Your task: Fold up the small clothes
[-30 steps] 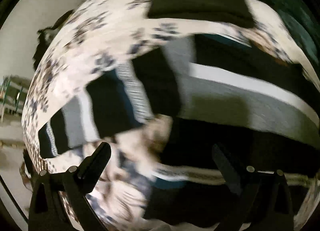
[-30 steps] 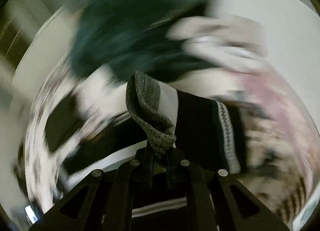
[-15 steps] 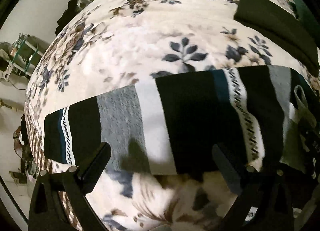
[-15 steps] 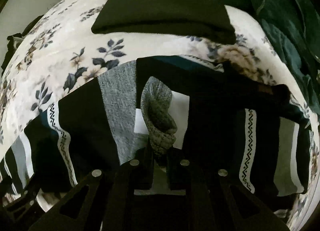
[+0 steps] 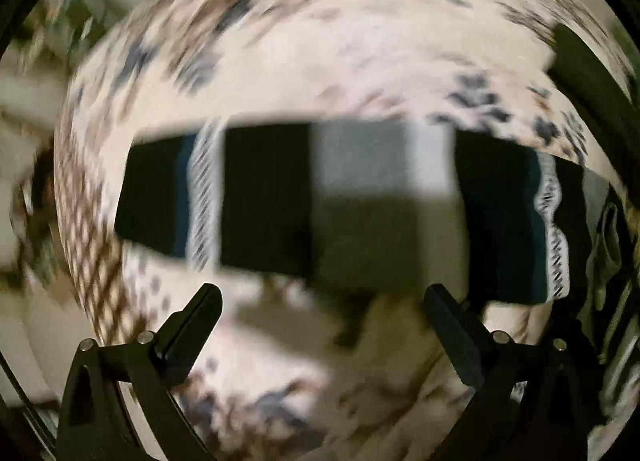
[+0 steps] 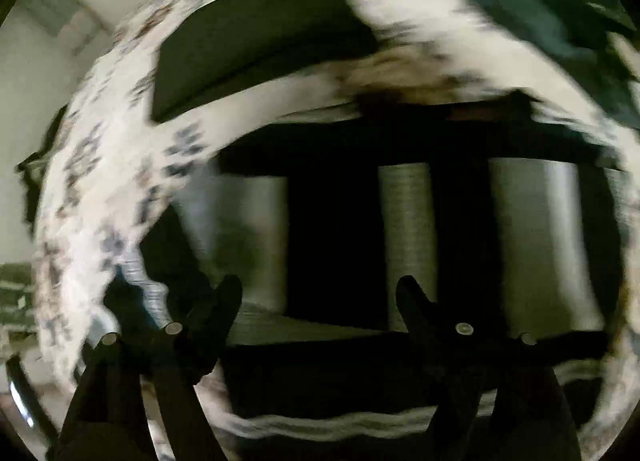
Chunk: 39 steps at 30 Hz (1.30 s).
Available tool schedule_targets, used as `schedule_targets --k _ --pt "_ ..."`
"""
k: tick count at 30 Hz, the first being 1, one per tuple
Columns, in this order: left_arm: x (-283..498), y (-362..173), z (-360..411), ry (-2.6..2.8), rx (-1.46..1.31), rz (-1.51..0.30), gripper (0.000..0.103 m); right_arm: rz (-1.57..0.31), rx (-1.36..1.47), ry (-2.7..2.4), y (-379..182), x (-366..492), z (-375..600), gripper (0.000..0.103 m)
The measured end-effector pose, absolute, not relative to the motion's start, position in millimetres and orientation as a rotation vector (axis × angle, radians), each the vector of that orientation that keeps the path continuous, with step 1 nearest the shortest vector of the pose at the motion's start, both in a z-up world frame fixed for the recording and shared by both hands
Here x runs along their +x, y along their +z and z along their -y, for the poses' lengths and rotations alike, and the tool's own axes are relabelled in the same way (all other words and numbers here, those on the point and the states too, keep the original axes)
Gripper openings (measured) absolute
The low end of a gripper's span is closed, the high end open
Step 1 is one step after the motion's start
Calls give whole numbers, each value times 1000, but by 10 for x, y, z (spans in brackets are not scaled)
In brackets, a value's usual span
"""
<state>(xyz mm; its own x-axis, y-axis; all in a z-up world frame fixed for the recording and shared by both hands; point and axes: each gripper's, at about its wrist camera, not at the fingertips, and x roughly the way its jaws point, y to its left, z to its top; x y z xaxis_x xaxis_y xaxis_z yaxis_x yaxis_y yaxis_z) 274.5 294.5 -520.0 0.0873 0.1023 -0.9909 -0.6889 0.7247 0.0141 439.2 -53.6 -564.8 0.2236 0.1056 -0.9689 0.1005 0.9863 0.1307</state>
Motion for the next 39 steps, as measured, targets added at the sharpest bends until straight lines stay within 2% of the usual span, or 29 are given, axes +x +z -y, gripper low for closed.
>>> schedule_targets --k 4,7,10,11,12,13,14,15,16,17,23,27,33,39 --pt "2187 -5536 -3428 638 -1018 -1328 103 -1396 172 -111 -5835 4264 992 82" --pt "1883 -5805 -3839 700 -1360 -1138 103 -1414 156 -187 -5974 4183 1226 82" --pt "1778 -5893 -4153 801 -1490 -971 100 -1418 144 -230 -6021 4107 1341 82" --pt "1769 -5876 -4216 830 -1495 -932 93 -1417 134 -235 -6019 4103 1340 82" --pt "1769 -5830 -4297 871 -1482 -889 85 -1412 112 -246 -6017 4084 1339 82" --pt "1782 -5773 -4352 903 -1456 -866 55 -1407 71 -264 -6011 4053 1336 82" --pt "1806 -5709 -4392 927 -1414 -853 12 -1406 42 -277 -6008 4053 1302 84" --pt "1828 -5670 -4383 926 -1383 -847 4 -1409 4 -294 -6015 4037 1295 87" --pt "1881 -5600 -4382 927 -1344 -854 4 -1411 -41 -313 -6024 4022 1286 98" --pt "1923 -5540 -4365 922 -1303 -860 4 -1410 -73 -328 -6028 4033 1266 101" --pt "2515 -4845 -3918 801 -827 -908 4 -1369 -106 -335 -5881 4084 1314 101" --pt "3005 -4385 -3207 624 -586 -903 4 -1361 -2 -296 -5843 4081 1557 101" --pt "3745 -3971 -1439 278 -341 -917 4 -1373 168 -302 -5802 3909 2259 101" --pt "4209 -4082 744 -88 -216 -995 4 -1404 326 -375 -5786 3576 3338 101"
